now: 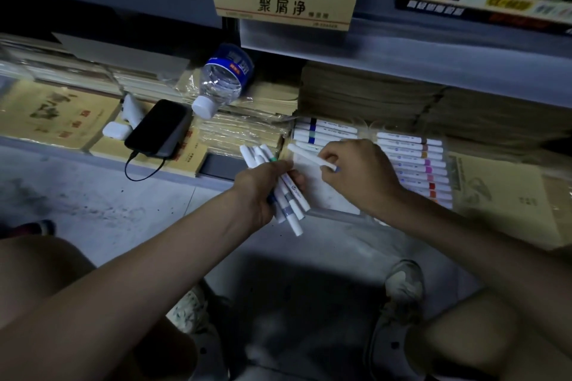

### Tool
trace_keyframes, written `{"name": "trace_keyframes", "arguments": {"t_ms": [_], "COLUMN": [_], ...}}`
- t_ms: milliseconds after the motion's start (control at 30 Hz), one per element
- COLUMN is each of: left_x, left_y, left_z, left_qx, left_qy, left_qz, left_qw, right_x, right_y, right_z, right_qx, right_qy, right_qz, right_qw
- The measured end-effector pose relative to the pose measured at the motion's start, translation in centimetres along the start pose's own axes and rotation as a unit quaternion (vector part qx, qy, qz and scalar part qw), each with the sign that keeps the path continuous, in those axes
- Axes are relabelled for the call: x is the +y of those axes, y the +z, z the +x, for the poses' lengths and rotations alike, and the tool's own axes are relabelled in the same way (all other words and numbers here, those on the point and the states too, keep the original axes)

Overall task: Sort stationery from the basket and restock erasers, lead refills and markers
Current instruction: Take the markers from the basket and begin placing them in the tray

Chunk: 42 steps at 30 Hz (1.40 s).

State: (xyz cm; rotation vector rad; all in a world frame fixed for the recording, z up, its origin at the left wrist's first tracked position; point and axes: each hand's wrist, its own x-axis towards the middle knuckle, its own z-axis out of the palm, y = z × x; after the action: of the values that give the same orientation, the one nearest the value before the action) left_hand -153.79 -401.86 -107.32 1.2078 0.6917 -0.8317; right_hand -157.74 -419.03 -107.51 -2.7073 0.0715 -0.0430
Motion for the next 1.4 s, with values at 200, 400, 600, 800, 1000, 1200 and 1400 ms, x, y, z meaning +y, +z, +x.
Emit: {"name": "trace_keyframes", "arguments": {"t_ms": [200, 400, 600, 800, 1000, 1200, 1400], "left_x": [1.1, 1.3, 0.9, 0.5, 0.5, 0.9, 0.7], "left_y": [-0.3, -0.9, -1.0, -0.4, -0.6, -1.5, -1.6], "left_z": [-0.1, -1.2, -1.5, -2.0, -2.3, -2.3, -2.6], "left_qx": [0.01, -0.057, -0.027, -0.036, -0.02, -0.015, -0.026], "left_qy": [0.01, 0.021, 0.026, 0.015, 0.017, 0.025, 0.023], "left_qz": [-0.022, -0.048, -0.046, -0.022, -0.015, -0.039, -0.036], "left_qw": [1.0, 0.997, 0.998, 0.999, 1.0, 0.999, 0.999], "right_x": [1.5, 1.9, -0.4, -3.8, -1.9, 2.1, 3.0], "right_y": [1.8, 2.7, 1.3, -1.1, -0.7, 1.3, 2.3], "right_z": [1.8, 2.2, 1.4, -1.5, -1.5, -0.9, -0.3], "right_qx": [0.001, 0.006, 0.05, -0.14, -0.091, 0.004, 0.014], "right_qy": [-0.074, -0.069, 0.056, 0.177, 0.2, 0.03, -0.009], "right_qz": [-0.143, -0.174, 0.072, 0.37, 0.294, -0.034, -0.155], "right_qw": [0.987, 0.982, 0.995, 0.901, 0.93, 0.999, 0.988]}}
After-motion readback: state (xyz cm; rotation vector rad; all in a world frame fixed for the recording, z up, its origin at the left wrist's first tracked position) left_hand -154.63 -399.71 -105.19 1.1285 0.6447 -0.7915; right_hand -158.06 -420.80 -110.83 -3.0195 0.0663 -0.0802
